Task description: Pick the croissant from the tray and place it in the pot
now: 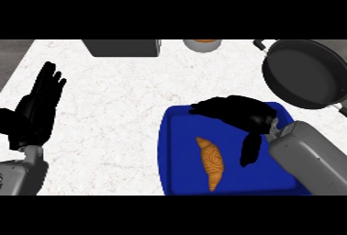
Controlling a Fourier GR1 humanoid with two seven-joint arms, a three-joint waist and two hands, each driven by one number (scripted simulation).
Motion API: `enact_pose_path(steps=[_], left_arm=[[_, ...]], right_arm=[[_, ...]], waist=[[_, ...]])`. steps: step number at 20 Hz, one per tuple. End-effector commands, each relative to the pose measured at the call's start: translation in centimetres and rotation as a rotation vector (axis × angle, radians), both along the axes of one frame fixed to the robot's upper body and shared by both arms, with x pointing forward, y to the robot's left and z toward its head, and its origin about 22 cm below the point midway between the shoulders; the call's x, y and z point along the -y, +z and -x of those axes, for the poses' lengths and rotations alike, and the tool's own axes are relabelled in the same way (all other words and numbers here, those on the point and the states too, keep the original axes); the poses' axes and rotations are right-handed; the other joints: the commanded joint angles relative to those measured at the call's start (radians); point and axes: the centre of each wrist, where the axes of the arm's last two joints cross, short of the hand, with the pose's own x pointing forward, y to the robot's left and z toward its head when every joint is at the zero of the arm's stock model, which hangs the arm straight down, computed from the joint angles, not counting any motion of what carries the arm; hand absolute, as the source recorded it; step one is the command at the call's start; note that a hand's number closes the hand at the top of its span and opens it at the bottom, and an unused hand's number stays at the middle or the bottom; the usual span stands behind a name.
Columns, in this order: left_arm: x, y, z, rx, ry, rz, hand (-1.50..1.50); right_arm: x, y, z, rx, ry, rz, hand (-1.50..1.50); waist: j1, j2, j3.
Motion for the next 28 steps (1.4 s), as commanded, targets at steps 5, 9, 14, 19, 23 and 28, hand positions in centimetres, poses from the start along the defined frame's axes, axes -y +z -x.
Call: enact_pose_path(steps=[5,9,14,19,23,28], left_arm=[[-0.8,-0.9,0.0,0.012,0.012,-0.01,0.0],[-0.1,-0.5,0.6,0.001,-0.014,0.002,0.0],[1.1,-0.6,0.6,0.011,-0.021,0.002,0.0],[0.7,0.6,0.1,0.002,-0.004,-0.003,0.0],[0.9,0.7,-0.2,0.002,0.003,-0.006,0.0],[-0.8,1.9,0.0,0.016,-0.007,0.005,0.0]], right_arm=[[-4.8,-0.6,3.5,-0.053,0.002,0.23,-1.5],[-4.5,-2.6,3.8,-0.07,-0.021,0.207,-1.5],[-4.6,-3.4,4.2,-0.071,-0.039,0.245,-1.5],[-5.0,-4.7,5.8,-0.015,-0.089,0.326,-1.5],[-3.2,-3.1,4.6,0.003,-0.077,0.308,-1.5],[-5.5,-6.2,3.5,-0.019,-0.065,0.317,-1.5]], waist=[[0.0,0.006,0.002],[0.004,0.007,0.002],[0.003,0.007,0.002],[0.002,0.007,0.002],[0.001,0.007,0.002],[0.005,0.007,0.002]])
